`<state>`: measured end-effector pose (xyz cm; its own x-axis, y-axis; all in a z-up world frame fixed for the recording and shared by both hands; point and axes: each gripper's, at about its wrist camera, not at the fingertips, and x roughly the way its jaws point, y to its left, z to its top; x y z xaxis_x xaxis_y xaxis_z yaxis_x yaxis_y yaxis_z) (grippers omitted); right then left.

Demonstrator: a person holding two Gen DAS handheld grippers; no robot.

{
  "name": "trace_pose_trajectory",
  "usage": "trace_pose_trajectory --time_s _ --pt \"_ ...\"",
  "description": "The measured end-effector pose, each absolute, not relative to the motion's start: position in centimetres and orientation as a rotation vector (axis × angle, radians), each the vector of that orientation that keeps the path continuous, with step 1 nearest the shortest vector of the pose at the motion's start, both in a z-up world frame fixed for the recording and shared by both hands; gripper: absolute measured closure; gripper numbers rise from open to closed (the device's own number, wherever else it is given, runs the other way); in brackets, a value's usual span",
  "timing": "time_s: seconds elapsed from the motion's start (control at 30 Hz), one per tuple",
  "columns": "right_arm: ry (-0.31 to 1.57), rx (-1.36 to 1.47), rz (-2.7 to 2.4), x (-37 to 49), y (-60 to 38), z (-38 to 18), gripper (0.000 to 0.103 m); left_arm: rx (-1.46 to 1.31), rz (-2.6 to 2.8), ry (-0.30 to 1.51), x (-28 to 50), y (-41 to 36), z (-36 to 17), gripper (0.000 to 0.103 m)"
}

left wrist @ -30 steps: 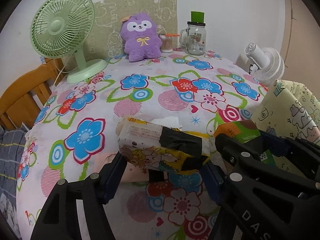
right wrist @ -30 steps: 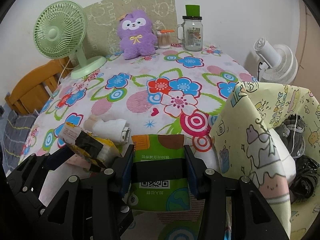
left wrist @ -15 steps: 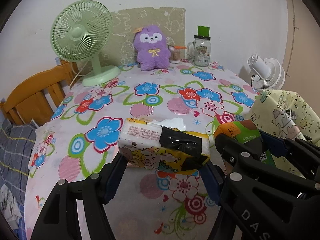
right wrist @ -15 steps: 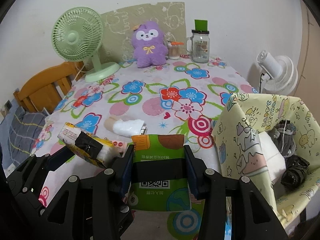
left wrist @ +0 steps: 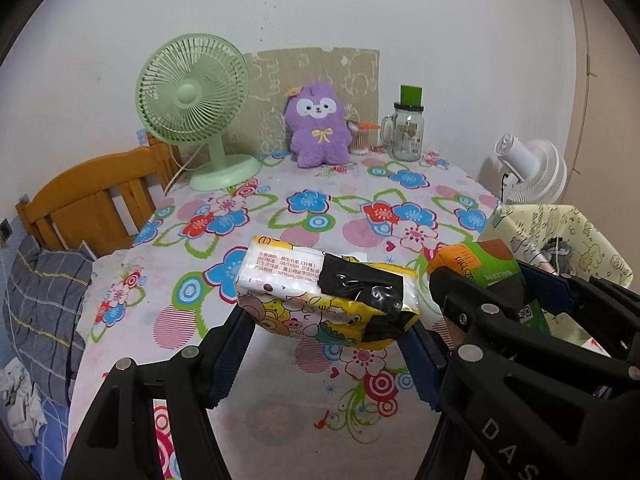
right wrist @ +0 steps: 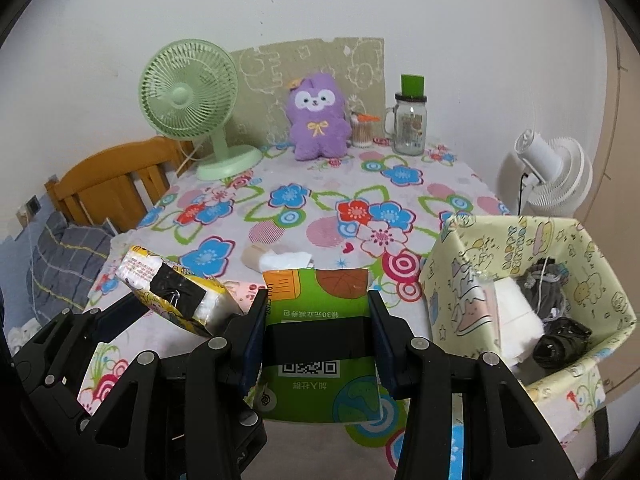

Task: Organize soft objects
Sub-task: 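Carry the green pack in the right gripper and wipes packet in the left to the box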

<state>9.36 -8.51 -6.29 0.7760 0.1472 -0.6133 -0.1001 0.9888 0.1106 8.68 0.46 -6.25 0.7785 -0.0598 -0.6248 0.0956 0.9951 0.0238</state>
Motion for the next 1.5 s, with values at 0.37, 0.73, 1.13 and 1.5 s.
trace_pose_trajectory --time_s 0.37,0.73,1.13,1.5 --pt "0.616 0.051 0.159 7.2 -9.0 -3.0 0.053 0.044 -0.059 0.619 6.5 0.1 -3.2 0.030" --pt "0.583 0.042 0.163 6.4 -11.6 -0.7 0.053 0.046 -0.069 0.592 5.9 -2.6 -1.1 0.030" --pt "0.574 0.048 0.137 7.0 -16.1 0.4 0.053 0.072 -0.110 0.582 6.7 -6.9 0.2 0.030" --pt "0.573 0.063 0.068 8.1 -21.3 -0.1 0.053 0.092 -0.190 0.584 8.3 -12.0 -0.1 0.030"
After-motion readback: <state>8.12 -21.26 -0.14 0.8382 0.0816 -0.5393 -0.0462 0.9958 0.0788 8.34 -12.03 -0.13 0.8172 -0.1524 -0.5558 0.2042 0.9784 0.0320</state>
